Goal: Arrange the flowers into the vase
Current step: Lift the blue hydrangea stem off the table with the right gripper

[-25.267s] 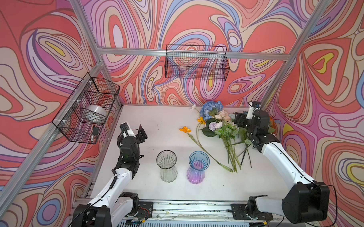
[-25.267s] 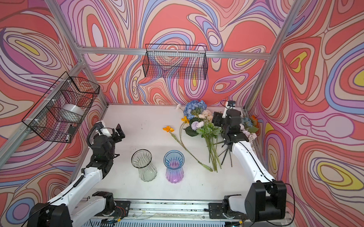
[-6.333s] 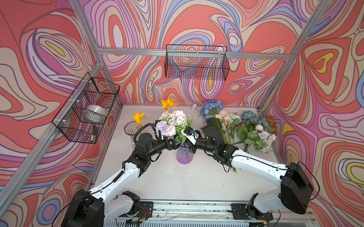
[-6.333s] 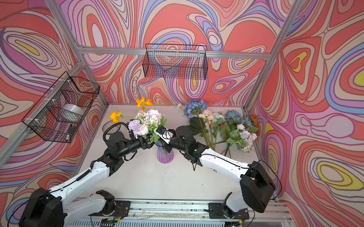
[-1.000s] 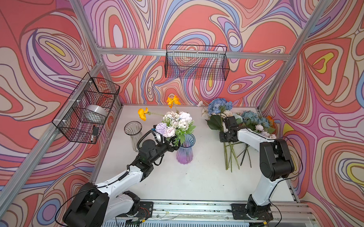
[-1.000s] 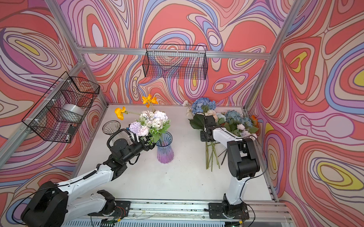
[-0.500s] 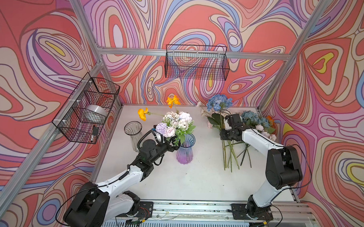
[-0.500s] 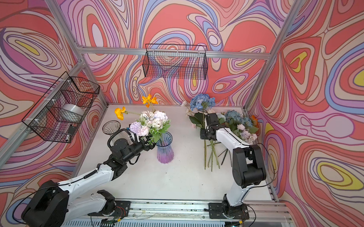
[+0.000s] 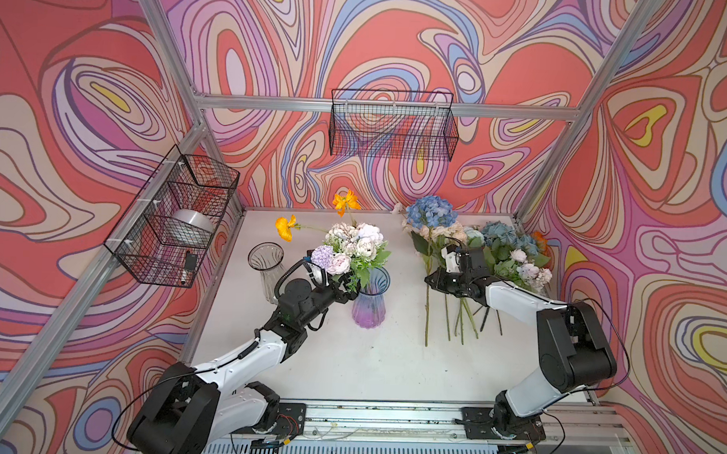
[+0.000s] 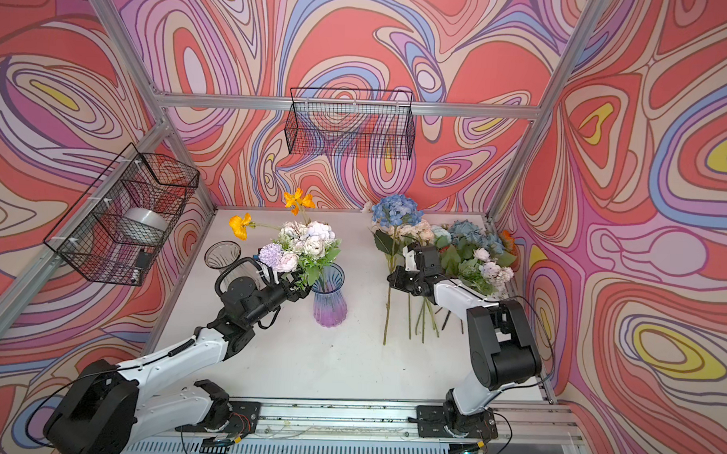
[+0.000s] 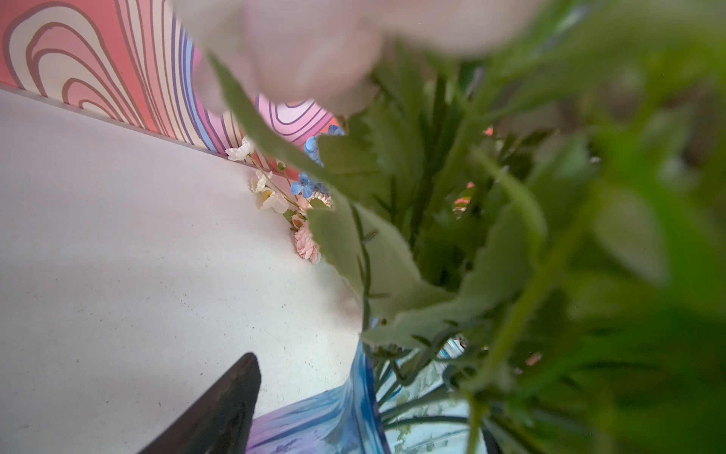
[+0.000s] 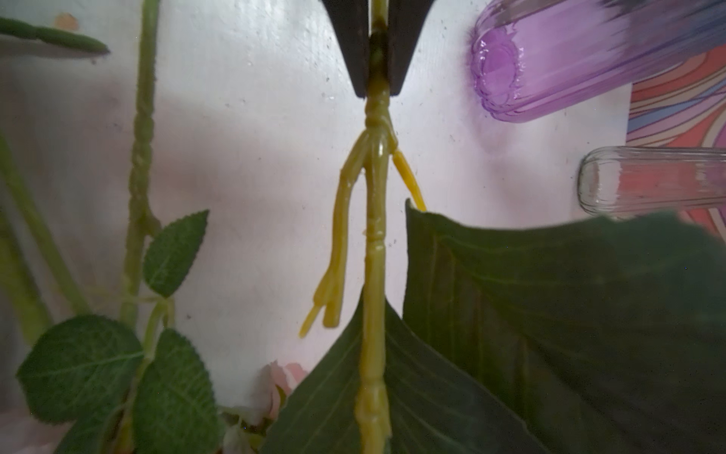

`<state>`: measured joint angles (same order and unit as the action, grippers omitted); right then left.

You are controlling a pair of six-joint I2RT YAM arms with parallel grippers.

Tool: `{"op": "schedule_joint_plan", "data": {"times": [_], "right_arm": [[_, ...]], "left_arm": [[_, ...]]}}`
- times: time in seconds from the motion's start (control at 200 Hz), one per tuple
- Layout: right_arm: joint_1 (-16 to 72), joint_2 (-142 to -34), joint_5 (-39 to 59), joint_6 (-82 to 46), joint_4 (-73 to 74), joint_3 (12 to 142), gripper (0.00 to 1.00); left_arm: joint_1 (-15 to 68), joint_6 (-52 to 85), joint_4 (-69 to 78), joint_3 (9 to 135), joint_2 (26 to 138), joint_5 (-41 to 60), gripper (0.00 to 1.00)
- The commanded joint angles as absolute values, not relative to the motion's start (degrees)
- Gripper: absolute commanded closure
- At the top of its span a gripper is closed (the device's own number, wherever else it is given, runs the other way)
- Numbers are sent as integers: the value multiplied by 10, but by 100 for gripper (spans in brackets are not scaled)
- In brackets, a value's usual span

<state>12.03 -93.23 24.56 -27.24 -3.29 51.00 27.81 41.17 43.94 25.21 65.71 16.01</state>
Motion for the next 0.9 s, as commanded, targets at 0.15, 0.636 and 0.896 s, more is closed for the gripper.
{"op": "schedule_joint_plan", "data": {"times": [0.15, 0.636, 0.896], "right_arm": [[119, -981, 231, -339, 35, 487, 100], [120, -1026, 170, -336, 26, 493, 77], [120, -1046, 158, -327, 31, 505, 76]], "left_arm": [[280, 417, 461, 266, 657, 154, 13], [280, 416, 460, 271, 661, 156, 13], [280, 415, 455, 271, 658, 153, 13]]}}
